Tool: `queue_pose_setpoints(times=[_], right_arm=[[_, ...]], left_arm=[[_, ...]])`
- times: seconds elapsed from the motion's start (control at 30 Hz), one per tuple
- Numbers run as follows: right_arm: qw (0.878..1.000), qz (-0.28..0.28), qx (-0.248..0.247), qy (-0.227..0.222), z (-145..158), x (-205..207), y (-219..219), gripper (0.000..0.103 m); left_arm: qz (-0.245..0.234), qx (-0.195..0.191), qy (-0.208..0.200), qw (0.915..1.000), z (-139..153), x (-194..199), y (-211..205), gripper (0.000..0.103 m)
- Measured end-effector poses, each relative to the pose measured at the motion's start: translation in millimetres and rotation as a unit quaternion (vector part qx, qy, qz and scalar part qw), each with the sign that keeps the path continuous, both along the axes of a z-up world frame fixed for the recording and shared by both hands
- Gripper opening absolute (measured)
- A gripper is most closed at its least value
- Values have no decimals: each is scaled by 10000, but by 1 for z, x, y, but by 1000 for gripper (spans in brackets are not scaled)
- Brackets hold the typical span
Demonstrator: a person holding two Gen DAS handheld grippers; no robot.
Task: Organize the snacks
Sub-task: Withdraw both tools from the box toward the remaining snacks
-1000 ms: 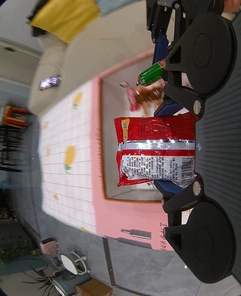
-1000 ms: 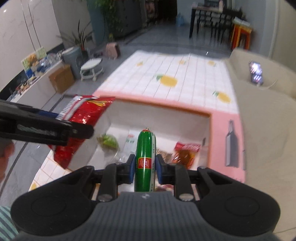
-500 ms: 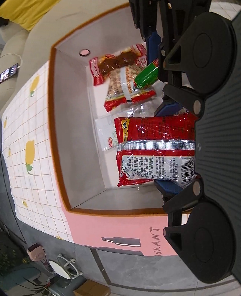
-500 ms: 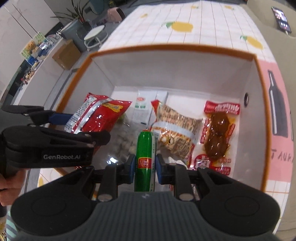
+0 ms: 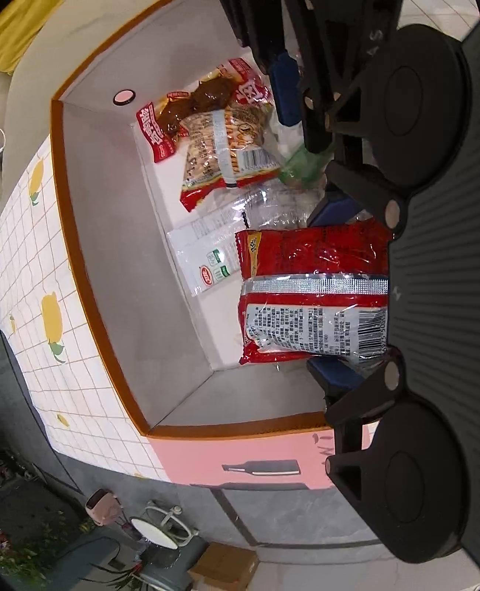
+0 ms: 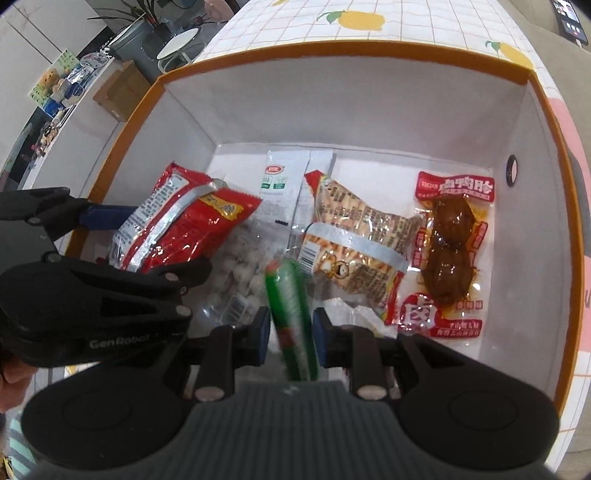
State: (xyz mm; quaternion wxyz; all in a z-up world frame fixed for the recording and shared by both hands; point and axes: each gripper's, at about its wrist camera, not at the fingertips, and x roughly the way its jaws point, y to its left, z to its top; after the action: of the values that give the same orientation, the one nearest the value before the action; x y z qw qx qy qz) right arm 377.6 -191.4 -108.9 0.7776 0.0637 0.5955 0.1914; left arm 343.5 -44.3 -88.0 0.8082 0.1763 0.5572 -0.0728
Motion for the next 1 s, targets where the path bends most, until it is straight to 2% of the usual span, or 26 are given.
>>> queue_pose_setpoints(times=[0.17, 0.23, 0.5, 0.7, 0.9, 1.0], right_arm=[[10000, 2, -67, -28, 3, -3, 1, 27], [9999, -13, -85, -53, 7, -5, 0, 33], [9998, -71, -86, -143, 20, -13, -5, 39], [9995, -130, -111, -277, 37, -22, -9, 41], [9984, -258, -150, -481, 59, -37, -15, 52], [9969, -265, -207, -709, 76, -51, -16, 55]], left_arm=[[102, -9, -60, 9999, 4, -4, 2, 91], [118, -27, -88, 9999, 7, -5, 4, 93], [282, -199, -131, 9993, 16, -12, 7, 97], [248, -217, -330, 9989, 38, -24, 5, 97], [260, -305, -652, 9971, 68, -43, 4, 93], [250, -410, -858, 9952, 84, -57, 5, 92]])
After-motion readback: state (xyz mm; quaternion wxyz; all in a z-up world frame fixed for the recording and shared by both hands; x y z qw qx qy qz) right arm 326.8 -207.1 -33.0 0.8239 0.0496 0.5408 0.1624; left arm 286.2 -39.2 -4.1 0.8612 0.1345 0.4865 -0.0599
